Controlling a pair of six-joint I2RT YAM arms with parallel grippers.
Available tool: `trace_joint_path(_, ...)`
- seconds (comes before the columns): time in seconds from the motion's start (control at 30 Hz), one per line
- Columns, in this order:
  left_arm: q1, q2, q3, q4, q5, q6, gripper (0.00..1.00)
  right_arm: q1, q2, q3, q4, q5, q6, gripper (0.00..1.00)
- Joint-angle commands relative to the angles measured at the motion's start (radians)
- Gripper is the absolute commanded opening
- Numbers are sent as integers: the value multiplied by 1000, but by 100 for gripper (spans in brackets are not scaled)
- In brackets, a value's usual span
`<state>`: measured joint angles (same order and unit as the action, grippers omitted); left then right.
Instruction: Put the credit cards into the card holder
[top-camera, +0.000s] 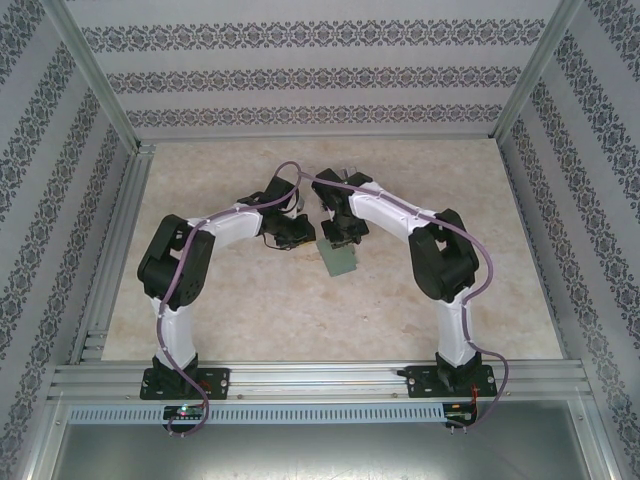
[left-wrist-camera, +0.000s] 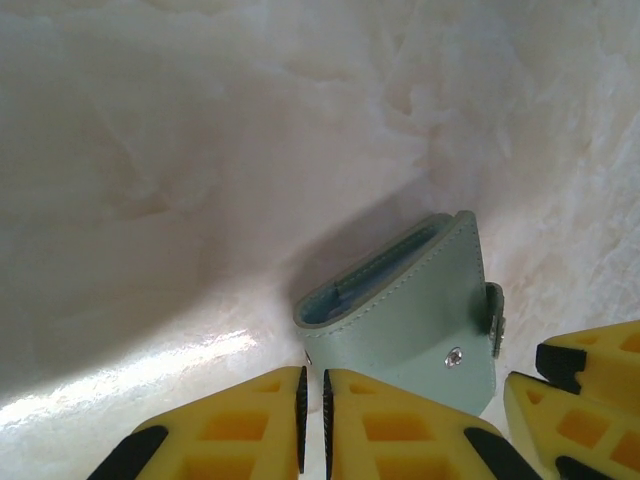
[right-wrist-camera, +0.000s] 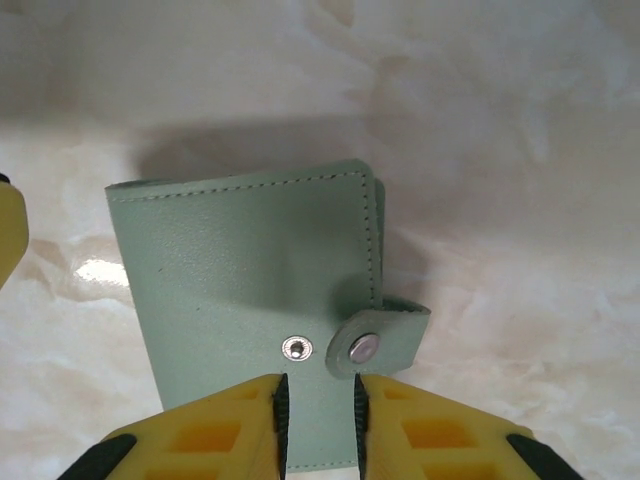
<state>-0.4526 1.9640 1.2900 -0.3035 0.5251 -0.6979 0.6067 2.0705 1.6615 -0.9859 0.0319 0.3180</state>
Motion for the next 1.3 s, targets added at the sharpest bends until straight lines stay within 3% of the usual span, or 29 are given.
trace_joint_path(0.0, -15, 15, 34, -29, 18, 5, 15, 9, 38, 32, -49, 47, -9, 26)
trace_joint_path(0.67, -15, 21, 25, -21, 20, 5, 15, 1, 81, 54, -79, 89, -22, 22)
trace_joint_path(0.73, -14, 18, 22, -20, 15, 5, 15, 4, 85, 58, -77, 59, -29, 28)
trace_joint_path(1.1, -14, 14, 16, -21, 12, 8, 15, 10, 106, 75, -73, 54, -27, 30)
trace_joint_path(1.27, -14, 19, 17, -19, 15, 6, 15, 13, 98, 78, -78, 53, -29, 42)
